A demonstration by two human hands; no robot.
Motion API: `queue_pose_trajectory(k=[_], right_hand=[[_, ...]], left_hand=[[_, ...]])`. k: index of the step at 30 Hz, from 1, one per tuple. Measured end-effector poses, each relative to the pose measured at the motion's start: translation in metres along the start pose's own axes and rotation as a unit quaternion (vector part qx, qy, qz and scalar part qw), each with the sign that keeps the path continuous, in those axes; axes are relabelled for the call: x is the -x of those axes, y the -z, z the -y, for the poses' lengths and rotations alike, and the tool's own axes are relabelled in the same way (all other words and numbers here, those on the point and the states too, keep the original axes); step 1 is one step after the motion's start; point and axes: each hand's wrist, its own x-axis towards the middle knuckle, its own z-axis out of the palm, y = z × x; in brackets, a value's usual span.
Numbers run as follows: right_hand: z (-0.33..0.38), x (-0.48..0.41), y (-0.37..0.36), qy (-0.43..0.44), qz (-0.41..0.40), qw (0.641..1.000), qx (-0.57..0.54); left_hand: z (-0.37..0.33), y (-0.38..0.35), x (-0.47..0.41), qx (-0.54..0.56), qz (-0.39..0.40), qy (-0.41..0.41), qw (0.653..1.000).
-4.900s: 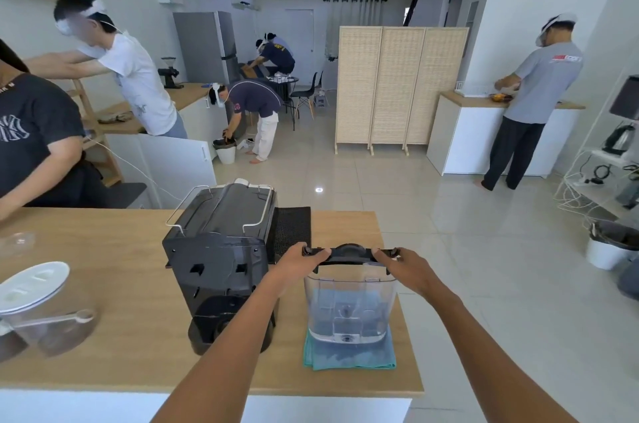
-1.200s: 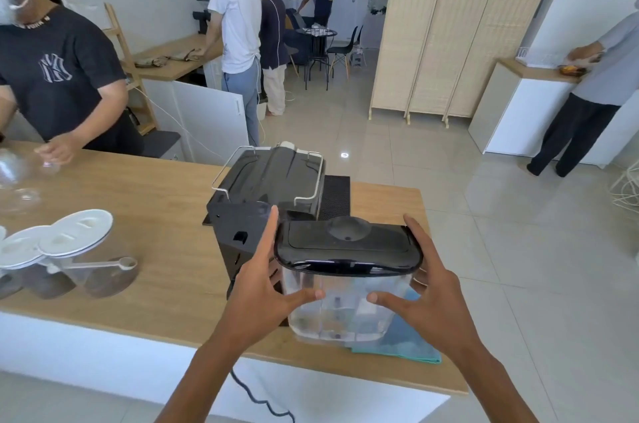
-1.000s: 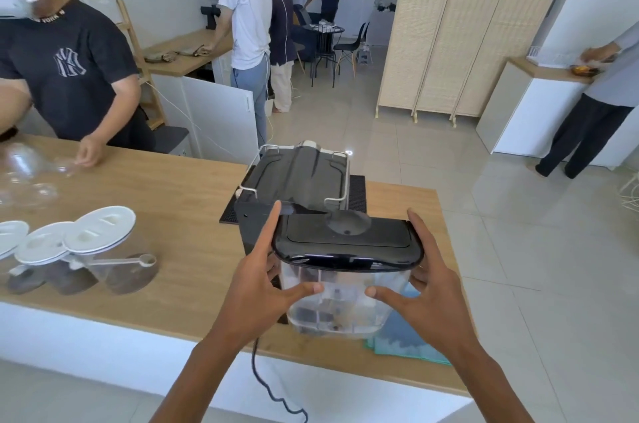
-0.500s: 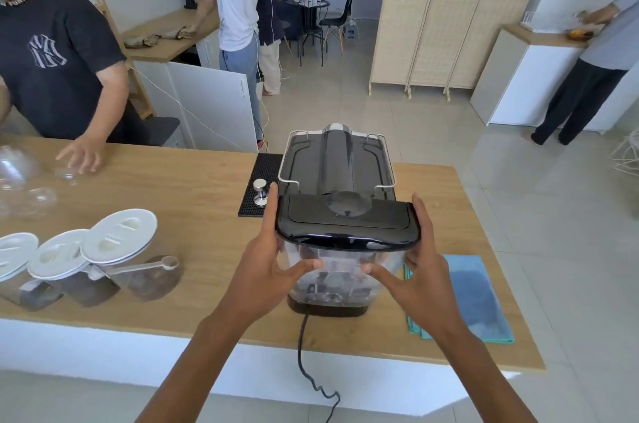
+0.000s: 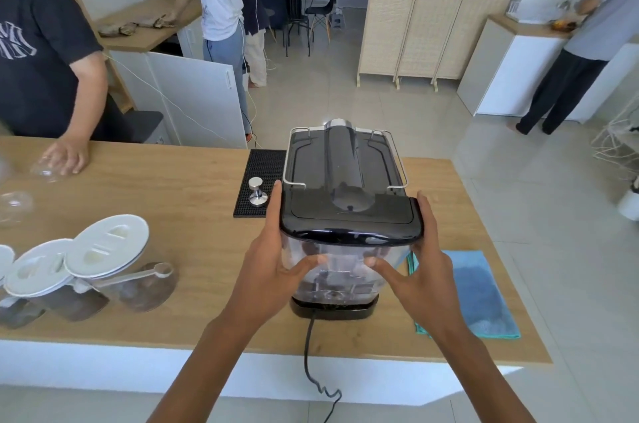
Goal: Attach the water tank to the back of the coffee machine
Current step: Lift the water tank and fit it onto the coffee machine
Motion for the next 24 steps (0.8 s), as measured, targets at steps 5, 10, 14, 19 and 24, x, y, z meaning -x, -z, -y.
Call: queue_pose_trajectory(k=[5,10,14,19,24], right_hand=[[-0.003,-0.003,-0.004,-0.006,-0.017,1.000,0.015],[-0.010,-0.001,-0.008,-0.005,-0.019,1.000,0.024],[-0.017,0.007,-0.016,-0.021,-0.013,0.999,0.030],[-0.021,0.009,-0.018,-0.024,-0.028,0.999,0.018],[-0.023,0.009,-0.019,-0.028,-0.029,0.999,0.018]], left_hand=[[-0.002,-0.002,-0.001,-0.014,-0.010,-0.025,1.000],[0.007,-0.006,0.001,-0.013,-0.018,-0.017,1.000],[0.021,-0.012,0.008,-0.015,-0.013,-0.008,1.000],[0.030,-0.014,0.010,-0.029,-0.026,-0.006,0.999],[0.030,-0.016,0.012,-0.059,-0.043,-0.027,0.997]])
